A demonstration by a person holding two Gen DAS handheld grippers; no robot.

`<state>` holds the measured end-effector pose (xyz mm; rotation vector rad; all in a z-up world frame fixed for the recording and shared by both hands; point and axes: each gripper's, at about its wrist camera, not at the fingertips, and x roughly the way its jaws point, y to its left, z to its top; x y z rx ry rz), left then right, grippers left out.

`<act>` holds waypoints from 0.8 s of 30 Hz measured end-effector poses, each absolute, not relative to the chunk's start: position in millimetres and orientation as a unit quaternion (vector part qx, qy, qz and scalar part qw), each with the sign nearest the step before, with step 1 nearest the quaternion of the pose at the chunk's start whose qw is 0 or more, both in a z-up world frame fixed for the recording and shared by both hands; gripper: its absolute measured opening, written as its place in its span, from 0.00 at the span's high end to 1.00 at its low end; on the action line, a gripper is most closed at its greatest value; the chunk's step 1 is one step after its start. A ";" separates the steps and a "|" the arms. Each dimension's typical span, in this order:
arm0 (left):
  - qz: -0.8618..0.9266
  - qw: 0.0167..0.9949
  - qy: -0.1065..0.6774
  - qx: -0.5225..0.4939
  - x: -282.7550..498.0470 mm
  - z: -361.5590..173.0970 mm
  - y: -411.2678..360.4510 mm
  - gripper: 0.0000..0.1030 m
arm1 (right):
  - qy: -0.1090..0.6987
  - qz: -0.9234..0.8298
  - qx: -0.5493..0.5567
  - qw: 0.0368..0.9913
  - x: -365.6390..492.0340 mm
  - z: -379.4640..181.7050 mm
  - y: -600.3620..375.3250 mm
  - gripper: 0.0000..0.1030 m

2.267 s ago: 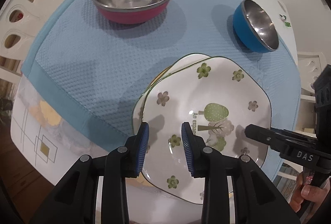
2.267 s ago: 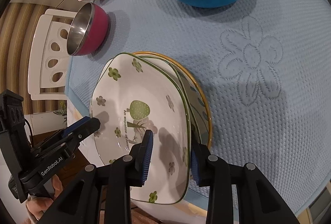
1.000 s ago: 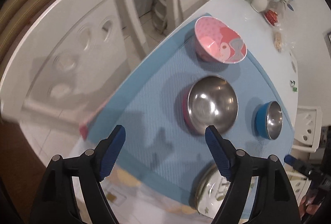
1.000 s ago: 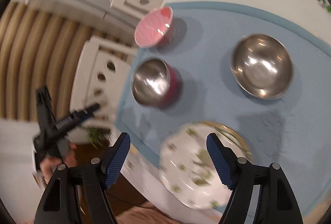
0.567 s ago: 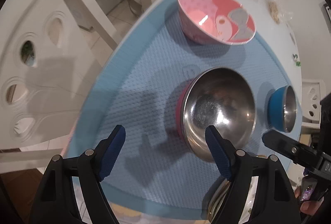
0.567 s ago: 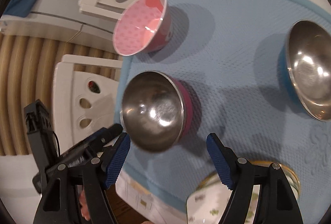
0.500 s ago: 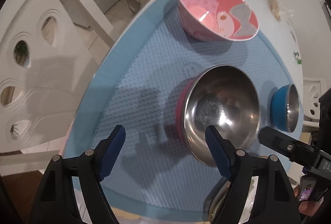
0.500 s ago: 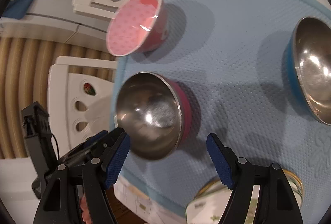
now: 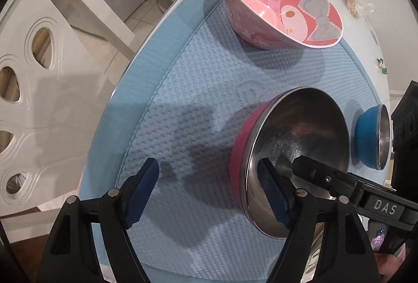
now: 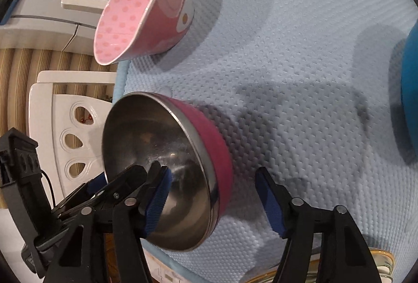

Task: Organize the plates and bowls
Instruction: 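Reach the right gripper to the pink-rimmed steel bowl rim and grasp it, then lift the steel bowl with the right gripper toward the pink cartoon bowl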

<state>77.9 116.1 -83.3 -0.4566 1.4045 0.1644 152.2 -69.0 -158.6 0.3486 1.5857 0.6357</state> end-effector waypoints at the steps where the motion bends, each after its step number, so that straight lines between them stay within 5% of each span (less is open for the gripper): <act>1: 0.073 0.736 0.639 -0.211 79.5 -83.2 116.1 0.34 | 0.696 0.277 0.153 0.645 152.6 -158.5 -70.1 0.41; 6: 0.071 0.734 0.640 -0.213 83.2 -88.2 114.7 0.52 | 0.695 0.275 0.151 0.647 153.9 -158.2 -70.7 0.46; 13: 0.046 0.746 0.627 -0.221 86.4 -82.7 106.9 0.86 | 0.696 0.275 0.151 0.646 153.4 -160.0 -73.6 0.75; 15: 0.044 0.750 0.625 -0.212 88.5 -79.8 104.0 0.88 | 0.693 0.282 0.153 0.646 151.9 -159.0 -72.6 0.85; 24: 0.037 0.755 0.614 -0.225 86.3 -67.0 105.9 0.89 | 0.684 0.289 0.136 0.656 150.2 -144.0 -69.4 0.85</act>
